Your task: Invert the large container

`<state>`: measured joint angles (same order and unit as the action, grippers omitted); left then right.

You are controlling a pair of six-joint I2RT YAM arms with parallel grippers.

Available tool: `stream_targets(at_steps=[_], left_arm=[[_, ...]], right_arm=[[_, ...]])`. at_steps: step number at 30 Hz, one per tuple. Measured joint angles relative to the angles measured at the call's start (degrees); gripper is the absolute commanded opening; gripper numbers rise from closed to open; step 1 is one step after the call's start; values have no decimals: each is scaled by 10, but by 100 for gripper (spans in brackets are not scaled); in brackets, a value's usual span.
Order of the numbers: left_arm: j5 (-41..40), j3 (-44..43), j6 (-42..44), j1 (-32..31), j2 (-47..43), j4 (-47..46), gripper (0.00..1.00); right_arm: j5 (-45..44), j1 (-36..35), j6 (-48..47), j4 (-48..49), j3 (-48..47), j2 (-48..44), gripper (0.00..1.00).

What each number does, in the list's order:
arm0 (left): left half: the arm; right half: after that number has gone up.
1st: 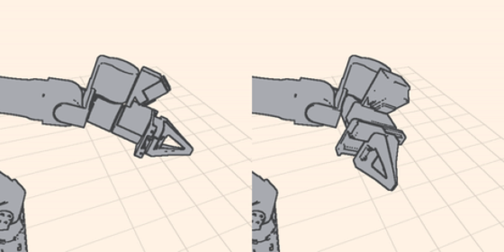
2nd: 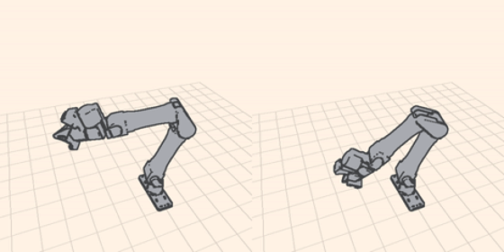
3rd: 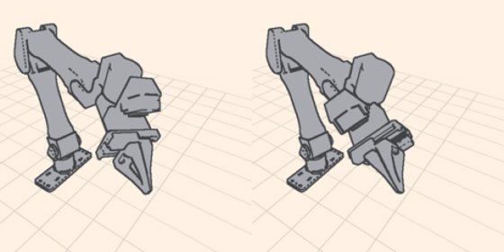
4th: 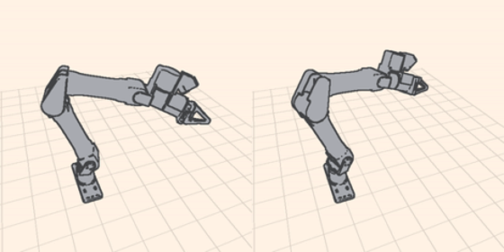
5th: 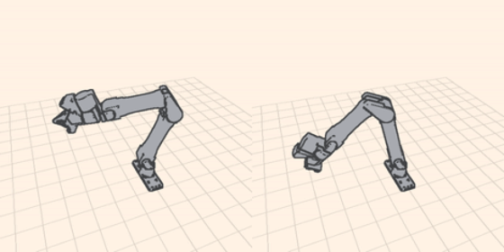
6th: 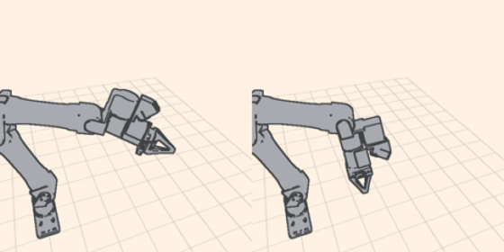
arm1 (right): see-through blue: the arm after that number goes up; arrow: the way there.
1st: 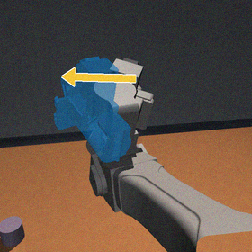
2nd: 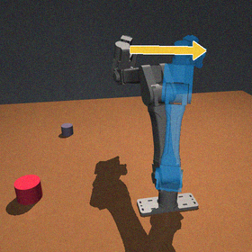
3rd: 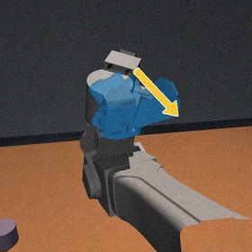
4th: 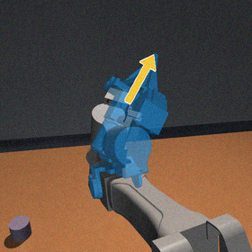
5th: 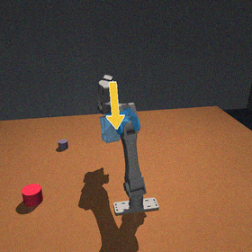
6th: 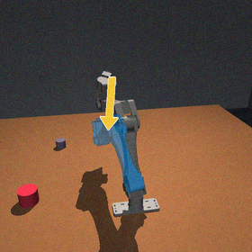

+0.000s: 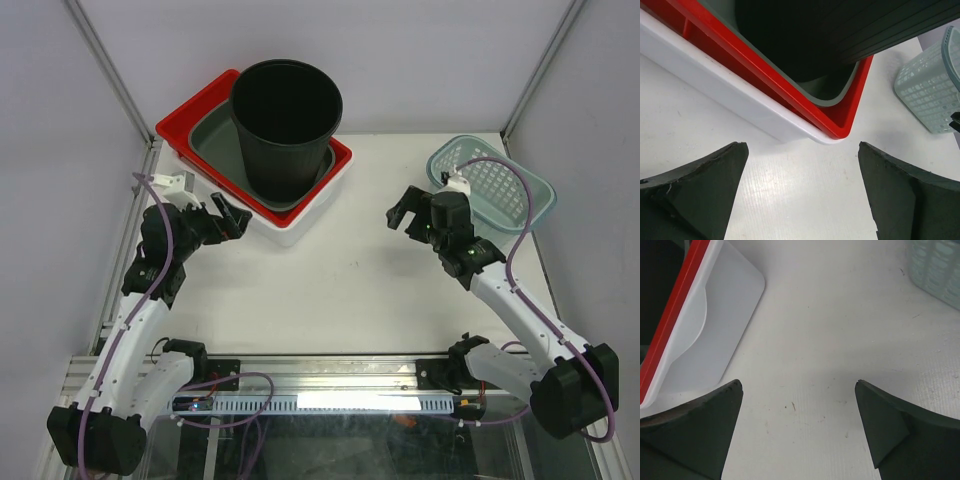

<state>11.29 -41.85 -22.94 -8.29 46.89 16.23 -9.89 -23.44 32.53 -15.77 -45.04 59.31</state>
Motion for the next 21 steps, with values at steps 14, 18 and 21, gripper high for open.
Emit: stream_targets(at_steps=[14,18,21], left_arm=[[-91,-1,-2,-246,11,-4,99],[-151,-2,-9,-346,41,-13,99],[-185,-5,-18,-407,78,-24,99]], right_arm=[[18,0,-41,-13,-12,-14,99],[-3,0,-89,-36,-61,-14,99],[-57,1,-127,-38,-99,-17,99]])
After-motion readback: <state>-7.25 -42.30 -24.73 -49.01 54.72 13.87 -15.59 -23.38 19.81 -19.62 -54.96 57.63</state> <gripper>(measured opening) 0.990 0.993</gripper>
